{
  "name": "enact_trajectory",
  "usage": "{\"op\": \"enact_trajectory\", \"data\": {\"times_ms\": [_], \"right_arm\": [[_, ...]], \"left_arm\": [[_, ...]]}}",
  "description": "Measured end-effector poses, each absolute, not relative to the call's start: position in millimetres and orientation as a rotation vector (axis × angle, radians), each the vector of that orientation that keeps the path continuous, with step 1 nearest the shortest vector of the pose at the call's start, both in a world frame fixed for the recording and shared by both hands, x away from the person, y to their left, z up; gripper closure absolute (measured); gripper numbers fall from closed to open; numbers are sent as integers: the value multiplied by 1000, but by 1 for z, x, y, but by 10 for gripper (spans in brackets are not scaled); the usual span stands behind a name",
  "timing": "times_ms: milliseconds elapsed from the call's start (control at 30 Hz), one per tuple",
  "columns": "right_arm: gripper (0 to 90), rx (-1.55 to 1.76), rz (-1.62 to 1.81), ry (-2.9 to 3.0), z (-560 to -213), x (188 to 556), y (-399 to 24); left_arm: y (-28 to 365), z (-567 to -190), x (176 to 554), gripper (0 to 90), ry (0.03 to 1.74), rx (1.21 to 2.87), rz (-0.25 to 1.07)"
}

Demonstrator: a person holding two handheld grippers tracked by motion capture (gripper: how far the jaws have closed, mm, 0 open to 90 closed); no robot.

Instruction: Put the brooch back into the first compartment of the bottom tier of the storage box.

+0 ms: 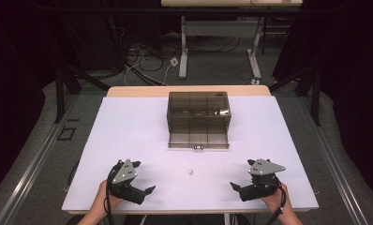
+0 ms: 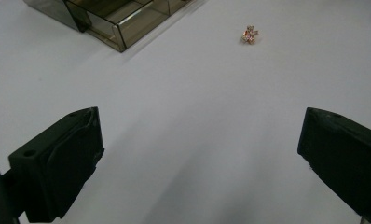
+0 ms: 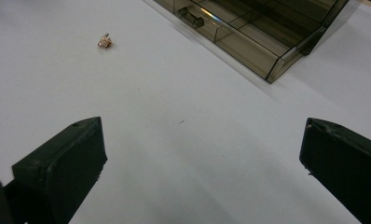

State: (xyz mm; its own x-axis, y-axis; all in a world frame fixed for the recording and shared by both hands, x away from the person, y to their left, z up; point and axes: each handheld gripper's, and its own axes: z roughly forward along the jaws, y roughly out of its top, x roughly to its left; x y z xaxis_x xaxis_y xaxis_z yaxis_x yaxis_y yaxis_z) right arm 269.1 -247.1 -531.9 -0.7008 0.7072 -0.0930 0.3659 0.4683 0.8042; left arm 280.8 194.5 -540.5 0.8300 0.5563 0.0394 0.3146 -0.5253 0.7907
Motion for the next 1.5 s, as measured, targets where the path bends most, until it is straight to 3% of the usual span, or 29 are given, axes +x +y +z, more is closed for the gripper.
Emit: {"op": "enact_trajectory", "data": {"times_ms": [300, 1167, 1500], "right_arm": [[0, 890, 1134, 2307, -532, 269, -248], [0, 866, 1094, 2323, -534, 269, -247], [0, 866, 1091, 2337, -537, 270, -245]], "left_arm": [[190, -534, 288, 1, 665, 2172, 341], [123, -539, 324, 4, 715, 2201, 229], [99, -548, 328, 4, 649, 2250, 170]]}}
